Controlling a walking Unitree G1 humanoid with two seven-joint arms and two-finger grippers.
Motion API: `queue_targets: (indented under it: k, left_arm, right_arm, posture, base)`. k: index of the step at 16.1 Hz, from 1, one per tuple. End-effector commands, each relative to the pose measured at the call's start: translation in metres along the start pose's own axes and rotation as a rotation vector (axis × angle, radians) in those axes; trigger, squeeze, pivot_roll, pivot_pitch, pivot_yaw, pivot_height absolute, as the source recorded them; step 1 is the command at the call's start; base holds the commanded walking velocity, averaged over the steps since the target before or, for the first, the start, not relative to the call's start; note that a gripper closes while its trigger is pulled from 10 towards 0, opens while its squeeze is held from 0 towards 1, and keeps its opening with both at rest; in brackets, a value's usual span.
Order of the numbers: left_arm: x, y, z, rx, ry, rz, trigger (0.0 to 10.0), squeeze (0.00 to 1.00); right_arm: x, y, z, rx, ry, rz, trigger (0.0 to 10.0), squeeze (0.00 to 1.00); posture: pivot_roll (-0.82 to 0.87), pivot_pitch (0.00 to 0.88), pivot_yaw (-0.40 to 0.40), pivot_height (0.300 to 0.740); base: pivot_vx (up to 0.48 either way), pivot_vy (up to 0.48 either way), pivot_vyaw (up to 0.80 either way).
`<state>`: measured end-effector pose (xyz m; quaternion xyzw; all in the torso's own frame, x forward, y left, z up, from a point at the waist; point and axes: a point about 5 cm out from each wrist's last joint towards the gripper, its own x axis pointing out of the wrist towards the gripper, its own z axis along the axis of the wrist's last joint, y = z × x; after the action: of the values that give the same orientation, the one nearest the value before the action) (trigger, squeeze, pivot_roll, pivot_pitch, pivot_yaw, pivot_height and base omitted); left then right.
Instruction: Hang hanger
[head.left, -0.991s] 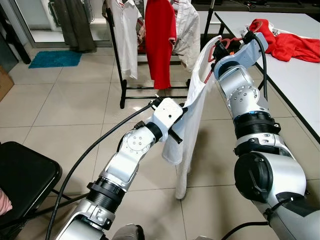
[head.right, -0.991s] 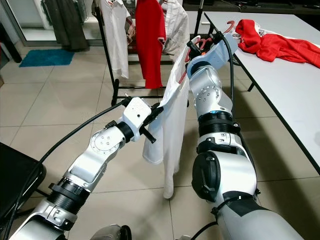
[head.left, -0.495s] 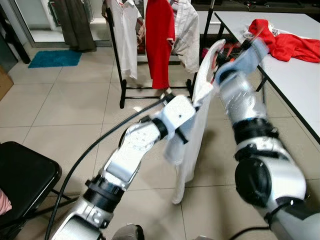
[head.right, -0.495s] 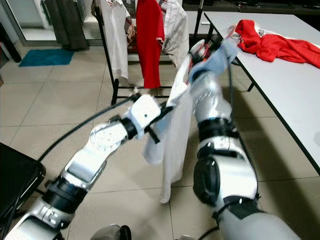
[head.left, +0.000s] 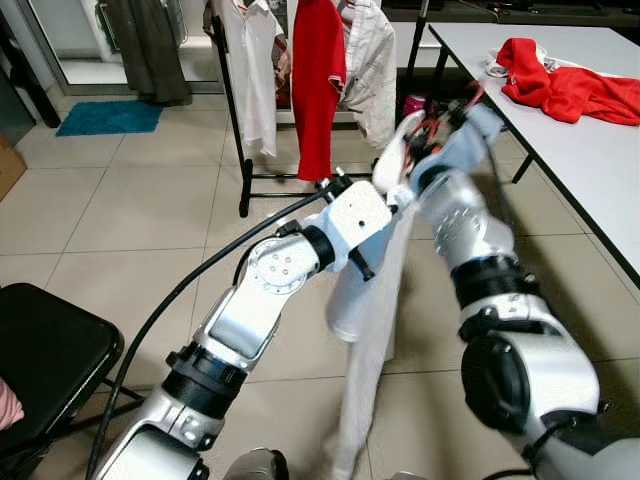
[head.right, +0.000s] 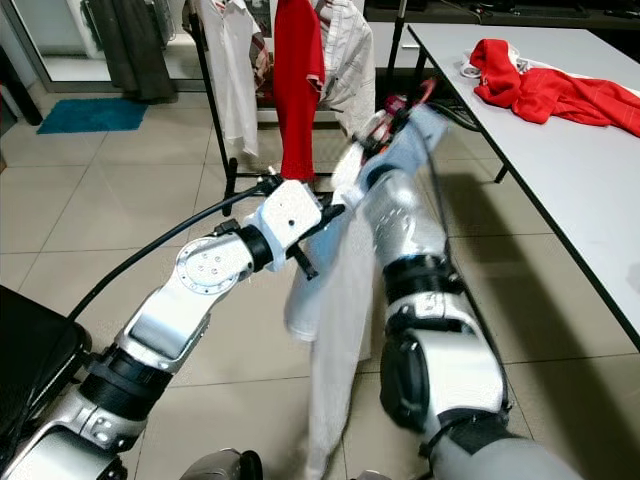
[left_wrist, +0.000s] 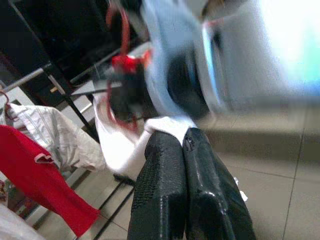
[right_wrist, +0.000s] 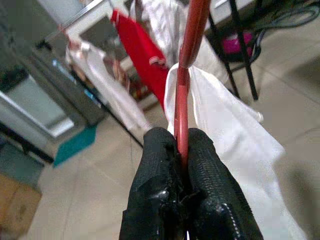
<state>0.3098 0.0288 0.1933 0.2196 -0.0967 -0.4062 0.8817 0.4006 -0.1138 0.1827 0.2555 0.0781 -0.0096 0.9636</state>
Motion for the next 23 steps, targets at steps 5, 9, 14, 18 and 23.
queue_targets:
  k: [5, 9, 14, 18, 23]
  left_arm:
    - [0.000, 0.022, 0.026, -0.042, -0.092, 0.084, 0.0, 0.00]
    - [-0.001, -0.002, 0.021, -0.035, -0.064, -0.066, 0.0, 0.00]
    - [-0.003, -0.024, 0.003, -0.024, 0.020, -0.178, 0.0, 0.00]
    - [-0.008, -0.022, -0.003, 0.005, 0.072, -0.167, 10.0, 0.00]
    - [-0.016, -0.021, 0.002, -0.048, 0.071, -0.255, 10.0, 1.00]
  right_arm:
    - [-0.005, 0.003, -0.008, -0.027, 0.020, 0.040, 10.0, 0.00]
    - [-0.002, 0.013, -0.002, 0.039, -0.002, 0.064, 10.0, 0.00]
    - [0.003, 0.036, 0.020, 0.089, -0.040, 0.122, 10.0, 0.00]
    - [0.004, 0.040, 0.021, 0.091, -0.040, 0.133, 10.0, 0.00]
    - [0.006, 0.032, 0.023, 0.081, -0.047, 0.120, 10.0, 0.00]
  posture:
    - [-0.03, 0.026, -0.006, 0.740]
    - [-0.02, 0.027, -0.002, 0.740]
    - [-0.03, 0.027, -0.007, 0.740]
    - [-0.02, 0.016, -0.015, 0.740]
    - [-0.02, 0.007, -0.010, 0.740]
  base:
    - [0.000, 0.000, 0.00]
    - [0.000, 0.000, 0.00]
    - [0.000, 0.000, 0.00]
    - [0.000, 0.000, 0.00]
    - [0.000, 0.000, 0.00]
